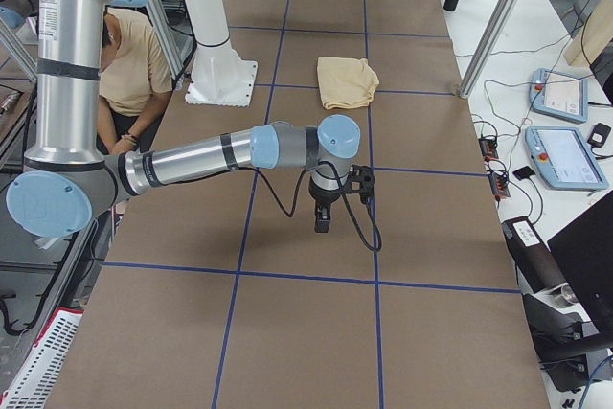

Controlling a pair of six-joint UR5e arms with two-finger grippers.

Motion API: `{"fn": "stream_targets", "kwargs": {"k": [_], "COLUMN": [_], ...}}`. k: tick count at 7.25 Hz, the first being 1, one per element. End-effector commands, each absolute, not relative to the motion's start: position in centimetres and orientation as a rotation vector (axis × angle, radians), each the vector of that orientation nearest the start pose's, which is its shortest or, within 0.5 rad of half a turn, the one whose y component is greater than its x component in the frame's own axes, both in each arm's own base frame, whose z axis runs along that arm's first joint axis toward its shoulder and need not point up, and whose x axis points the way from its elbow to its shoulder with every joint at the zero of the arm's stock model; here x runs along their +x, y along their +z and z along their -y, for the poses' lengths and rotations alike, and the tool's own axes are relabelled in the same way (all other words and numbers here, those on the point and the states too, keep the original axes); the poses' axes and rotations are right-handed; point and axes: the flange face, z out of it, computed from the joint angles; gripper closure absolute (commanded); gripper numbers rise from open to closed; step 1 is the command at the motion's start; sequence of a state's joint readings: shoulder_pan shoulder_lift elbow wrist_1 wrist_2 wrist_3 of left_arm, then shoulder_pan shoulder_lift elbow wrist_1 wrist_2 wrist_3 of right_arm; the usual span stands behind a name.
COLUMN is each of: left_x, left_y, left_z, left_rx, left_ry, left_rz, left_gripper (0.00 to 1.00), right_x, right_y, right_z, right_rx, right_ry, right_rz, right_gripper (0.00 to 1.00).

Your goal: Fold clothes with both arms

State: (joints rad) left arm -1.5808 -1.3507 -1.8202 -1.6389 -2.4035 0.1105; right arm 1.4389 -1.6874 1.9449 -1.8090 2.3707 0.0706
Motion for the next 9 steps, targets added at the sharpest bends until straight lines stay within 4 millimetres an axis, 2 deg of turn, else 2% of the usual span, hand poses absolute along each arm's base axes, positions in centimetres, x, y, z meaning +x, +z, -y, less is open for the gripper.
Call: {"fn": "stream_targets", "kwargs": {"k": [1, 2, 3, 4, 6, 9], "left_x": [-6.4, -6.4, -6.3, -6.4, -6.4, -6.4], "left_y": [62.1, 62.0, 62.0, 62.0, 61.7, 61.9], "left_z": [40.5, 40.5, 40.5, 40.5, 40.6, 40.3], "left_rx": [0.15, 0.152, 0.152, 0.153, 0.159, 0.154], "left_ry": [0.136, 0.136, 0.138, 0.137, 0.139, 0.136], "left_rz": [-0.822, -0.824, -0.824, -0.824, -0.823, -0.824], "left_gripper": [0.0, 0.0, 0.0, 0.0, 0.0, 0.0], "right_x": [0.6, 1.9, 4.3, 5.7, 6.3, 6.3], "right_y": [56.4, 57.7, 59.5, 60.6, 61.0, 61.6], "right_z": [43.1, 41.7, 39.5, 37.6, 37.9, 37.8], "right_rx": [-0.079, -0.084, -0.021, 0.027, 0.019, 0.015], "right_ry": [-0.068, -0.056, -0.097, -0.122, -0.117, -0.123], "right_rz": [0.788, 0.783, 0.787, 0.779, 0.709, 0.706], "right_gripper": [0.0, 0.0, 0.0, 0.0, 0.0, 0.0]}}
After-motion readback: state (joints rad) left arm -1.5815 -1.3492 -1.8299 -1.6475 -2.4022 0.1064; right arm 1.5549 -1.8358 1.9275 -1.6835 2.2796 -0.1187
